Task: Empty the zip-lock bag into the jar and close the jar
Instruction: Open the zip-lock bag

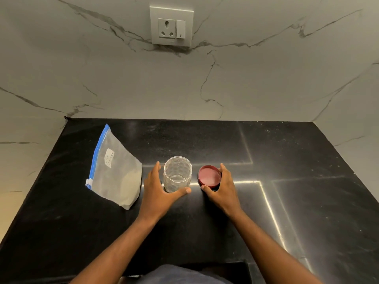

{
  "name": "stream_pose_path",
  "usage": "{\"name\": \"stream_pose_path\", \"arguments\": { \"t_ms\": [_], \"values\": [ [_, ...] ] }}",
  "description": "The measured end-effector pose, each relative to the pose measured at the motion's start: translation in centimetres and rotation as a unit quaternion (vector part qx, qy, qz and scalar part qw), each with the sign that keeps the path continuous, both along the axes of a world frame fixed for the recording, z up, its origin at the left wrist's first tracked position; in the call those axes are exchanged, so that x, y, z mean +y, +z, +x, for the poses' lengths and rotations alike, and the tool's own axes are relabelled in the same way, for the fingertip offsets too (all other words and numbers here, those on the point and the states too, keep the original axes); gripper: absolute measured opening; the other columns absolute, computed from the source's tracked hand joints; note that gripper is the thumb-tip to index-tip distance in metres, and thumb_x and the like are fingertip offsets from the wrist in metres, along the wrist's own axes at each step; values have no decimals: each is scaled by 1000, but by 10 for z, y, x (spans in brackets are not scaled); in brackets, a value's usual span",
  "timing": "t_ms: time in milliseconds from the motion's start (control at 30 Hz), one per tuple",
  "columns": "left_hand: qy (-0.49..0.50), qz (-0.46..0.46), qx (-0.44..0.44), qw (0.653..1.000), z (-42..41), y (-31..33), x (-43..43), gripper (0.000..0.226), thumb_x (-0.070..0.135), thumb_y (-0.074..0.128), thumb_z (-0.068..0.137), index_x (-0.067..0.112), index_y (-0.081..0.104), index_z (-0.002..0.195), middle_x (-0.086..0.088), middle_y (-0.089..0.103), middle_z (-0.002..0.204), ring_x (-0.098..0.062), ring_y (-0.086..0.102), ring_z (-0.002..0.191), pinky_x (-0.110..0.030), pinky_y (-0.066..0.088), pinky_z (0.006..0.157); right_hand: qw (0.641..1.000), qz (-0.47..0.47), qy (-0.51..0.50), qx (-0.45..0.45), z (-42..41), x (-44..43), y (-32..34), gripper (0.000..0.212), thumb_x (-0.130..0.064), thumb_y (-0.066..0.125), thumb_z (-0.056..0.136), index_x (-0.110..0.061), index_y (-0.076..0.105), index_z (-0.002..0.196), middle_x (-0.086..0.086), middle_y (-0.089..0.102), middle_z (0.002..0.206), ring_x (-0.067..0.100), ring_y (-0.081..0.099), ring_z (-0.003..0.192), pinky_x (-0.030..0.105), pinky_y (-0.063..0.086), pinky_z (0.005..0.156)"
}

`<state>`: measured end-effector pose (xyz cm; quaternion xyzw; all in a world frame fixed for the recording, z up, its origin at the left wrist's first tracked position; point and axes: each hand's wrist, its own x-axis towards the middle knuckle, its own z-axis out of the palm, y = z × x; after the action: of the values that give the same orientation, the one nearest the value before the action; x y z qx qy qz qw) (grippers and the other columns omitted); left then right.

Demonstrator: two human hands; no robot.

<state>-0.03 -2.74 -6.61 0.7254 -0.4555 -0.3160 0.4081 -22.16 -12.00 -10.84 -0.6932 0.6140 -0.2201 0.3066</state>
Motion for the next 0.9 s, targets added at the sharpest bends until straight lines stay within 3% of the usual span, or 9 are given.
{"name": "stream_pose_path", "arguments": {
  "t_ms": [67,167,233,333,500,600,700,833,900],
  "values": [
    [21,-11,0,1000,1,9,12,130,75,85,58,34,22,164,3,36,166,-19,38,151,-46,41,120,999,25,13,-23,2,-4,7,115,-37,87,80,-17,13,165,8,28,167,27,36,150,38,36,116],
    [42,-63,34,997,5,32,38,91,61,84,71,38,44,150,15,52,147,-2,55,131,-32,52,106,996,-9,-8,-84,7,-9,34,100,-14,82,82,-14,22,163,9,33,165,27,37,150,31,32,115],
    [48,-95,41,993,9,52,55,61,55,79,78,40,58,133,22,65,130,2,65,115,-22,58,93,990,-67,-2,-128,19,-7,62,87,-3,74,85,-14,32,160,5,43,158,15,48,141,26,38,114],
    [69,-162,-2,984,18,80,78,24,45,73,86,36,69,109,22,73,105,0,72,101,-11,59,79,966,-174,64,-177,49,0,106,73,-2,74,89,-13,42,155,-2,50,144,-4,56,121,7,47,95],
    [184,-257,-116,942,50,91,110,16,26,78,92,24,67,103,17,70,97,-7,70,89,-12,56,75,920,-252,226,-199,119,19,164,57,-15,73,93,-16,54,147,-1,58,133,8,60,119,24,54,98],
    [255,-246,-113,928,65,81,120,29,38,80,93,24,62,110,9,66,101,-9,66,89,-15,54,75,872,-259,398,-117,162,26,184,43,-13,72,97,-15,63,139,6,62,138,20,61,122,37,59,97],
    [260,-191,-6,946,71,72,117,44,39,84,86,29,65,124,14,71,116,-5,69,108,-22,56,86,799,-237,552,10,206,27,201,43,-15,72,98,-23,65,139,0,62,147,22,55,132,33,50,99],
    [269,-218,31,938,80,69,107,16,39,77,92,40,74,108,22,79,98,-1,75,98,-18,62,79,708,-250,642,158,252,21,213,31,-30,66,102,-29,70,133,-8,67,140,16,50,127,37,45,100],
    [275,-231,27,933,91,69,107,15,37,76,93,40,75,108,29,78,95,1,76,95,-10,58,77,691,-258,647,192,268,16,216,29,-37,65,102,-30,73,128,-9,71,127,10,48,117,33,42,93]
  ]
}}
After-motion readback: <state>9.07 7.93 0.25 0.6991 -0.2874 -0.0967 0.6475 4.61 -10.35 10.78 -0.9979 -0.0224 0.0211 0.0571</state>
